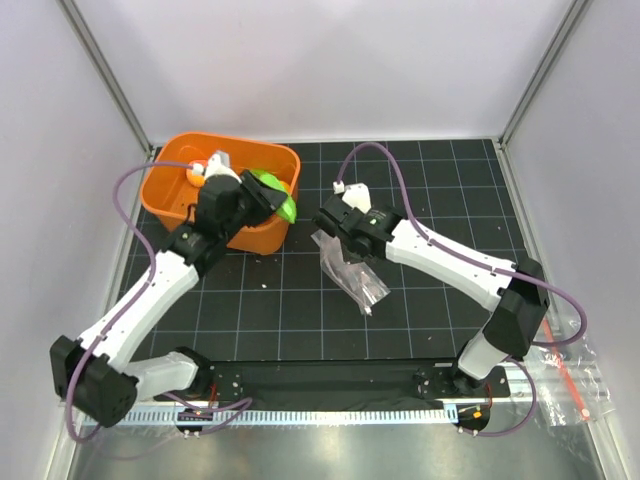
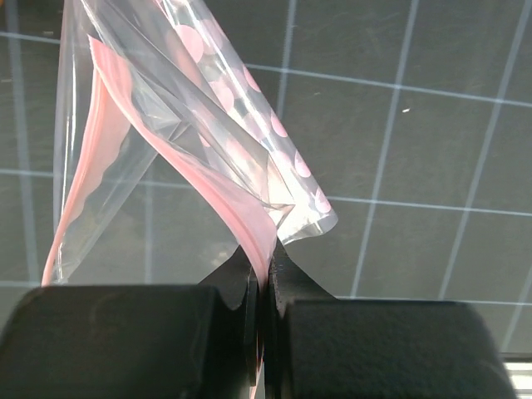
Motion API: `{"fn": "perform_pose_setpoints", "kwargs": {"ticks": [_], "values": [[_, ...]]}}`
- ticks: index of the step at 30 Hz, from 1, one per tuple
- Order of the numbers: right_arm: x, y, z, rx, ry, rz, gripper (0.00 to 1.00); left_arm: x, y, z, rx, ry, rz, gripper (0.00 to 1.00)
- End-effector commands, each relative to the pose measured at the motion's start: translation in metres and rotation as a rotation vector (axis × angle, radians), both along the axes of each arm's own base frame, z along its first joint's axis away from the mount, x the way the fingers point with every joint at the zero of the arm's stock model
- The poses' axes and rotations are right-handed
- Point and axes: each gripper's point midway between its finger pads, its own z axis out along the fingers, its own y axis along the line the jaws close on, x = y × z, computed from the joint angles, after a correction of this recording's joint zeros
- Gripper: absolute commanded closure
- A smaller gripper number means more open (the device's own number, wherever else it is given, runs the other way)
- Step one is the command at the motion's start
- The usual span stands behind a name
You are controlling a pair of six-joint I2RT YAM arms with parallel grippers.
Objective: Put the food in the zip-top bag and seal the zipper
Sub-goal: Pick up the fake vegetable from the bin, then place the fake vegetable in the zipper food storage bag.
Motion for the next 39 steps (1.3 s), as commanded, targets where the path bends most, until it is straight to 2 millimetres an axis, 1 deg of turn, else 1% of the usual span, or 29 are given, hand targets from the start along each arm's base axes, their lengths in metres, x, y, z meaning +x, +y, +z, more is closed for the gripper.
{"fn": "perform_pose_setpoints", "kwargs": {"ticks": [1, 2, 3, 4, 5, 7, 8, 10, 11, 12, 14, 15, 16, 18, 19, 21, 23, 25, 28, 32, 33, 35, 39], "values": [[-0.003, 0.014, 0.031, 0.152, 0.002, -0.013, 0.99, -0.026, -0.030, 0.045, -0.105, -0.198, -0.132, 1.00], [-0.004, 0.016, 0.032, 0.164, 0.009, -0.009, 0.99, -0.040, -0.043, 0.048, -0.121, -0.216, -0.181, 1.00], [-0.006, 0.020, 0.035, 0.187, 0.024, -0.003, 0.99, -0.046, -0.049, 0.049, -0.128, -0.235, -0.204, 1.00], [-0.007, 0.021, 0.035, 0.194, 0.034, -0.002, 0.99, -0.054, -0.057, 0.056, -0.150, -0.277, -0.237, 1.00], [-0.008, 0.023, 0.036, 0.204, 0.042, 0.001, 0.99, -0.065, -0.070, 0.058, -0.141, -0.305, -0.291, 1.00], [-0.011, 0.027, 0.038, 0.228, 0.058, 0.003, 0.99, -0.075, -0.082, 0.064, -0.131, -0.357, -0.330, 1.00], [-0.011, 0.028, 0.039, 0.235, 0.062, 0.003, 0.99, -0.087, -0.093, 0.070, -0.142, -0.395, -0.367, 1.00], [-0.012, 0.030, 0.041, 0.261, 0.073, -0.002, 0.99, -0.096, -0.101, 0.074, -0.102, -0.456, -0.393, 1.00], [-0.013, 0.030, 0.043, 0.274, 0.073, -0.005, 0.99, -0.102, -0.108, 0.073, -0.090, -0.464, -0.405, 1.00], [-0.014, 0.031, 0.044, 0.286, 0.077, -0.009, 0.99, -0.104, -0.111, 0.068, -0.061, -0.471, -0.416, 1.00], [-0.017, 0.033, 0.048, 0.324, 0.085, -0.016, 0.99, -0.109, -0.117, 0.055, -0.035, -0.459, -0.419, 1.00], [-0.018, 0.034, 0.051, 0.337, 0.086, -0.017, 0.99, -0.109, -0.117, 0.049, -0.021, -0.457, -0.412, 1.00], [-0.019, 0.033, 0.051, 0.346, 0.092, -0.019, 0.99, -0.110, -0.116, 0.035, 0.007, -0.445, -0.409, 1.00], [-0.021, 0.031, 0.054, 0.367, 0.091, -0.037, 0.99, -0.111, -0.113, 0.024, 0.028, -0.438, -0.391, 1.00], [-0.021, 0.030, 0.055, 0.375, 0.095, -0.042, 0.99, -0.112, -0.113, 0.014, 0.033, -0.436, -0.395, 1.00], [-0.023, 0.032, 0.059, 0.420, 0.106, -0.051, 0.99, -0.115, -0.114, 0.008, 0.041, -0.434, -0.398, 1.00], [-0.025, 0.034, 0.061, 0.469, 0.131, -0.054, 0.99, -0.119, -0.120, -0.002, 0.068, -0.427, -0.416, 1.00], [-0.025, 0.036, 0.065, 0.528, 0.138, -0.073, 0.99, -0.119, -0.121, -0.010, 0.084, -0.421, -0.406, 1.00], [-0.026, 0.039, 0.069, 0.598, 0.151, -0.084, 0.99, -0.120, -0.120, -0.017, 0.095, -0.423, -0.389, 1.00], [-0.026, 0.034, 0.070, 0.615, 0.150, -0.097, 0.99, -0.120, -0.123, -0.027, 0.144, -0.418, -0.403, 1.00], [-0.026, 0.032, 0.067, 0.608, 0.150, -0.106, 0.99, -0.121, -0.124, -0.029, 0.156, -0.421, -0.411, 1.00], [-0.024, 0.028, 0.069, 0.611, 0.133, -0.114, 0.99, -0.125, -0.130, -0.034, 0.161, -0.415, -0.437, 1.00], [-0.018, 0.013, 0.064, 0.602, 0.073, -0.158, 0.99, -0.136, -0.140, -0.032, 0.154, -0.420, -0.478, 1.00]]}}
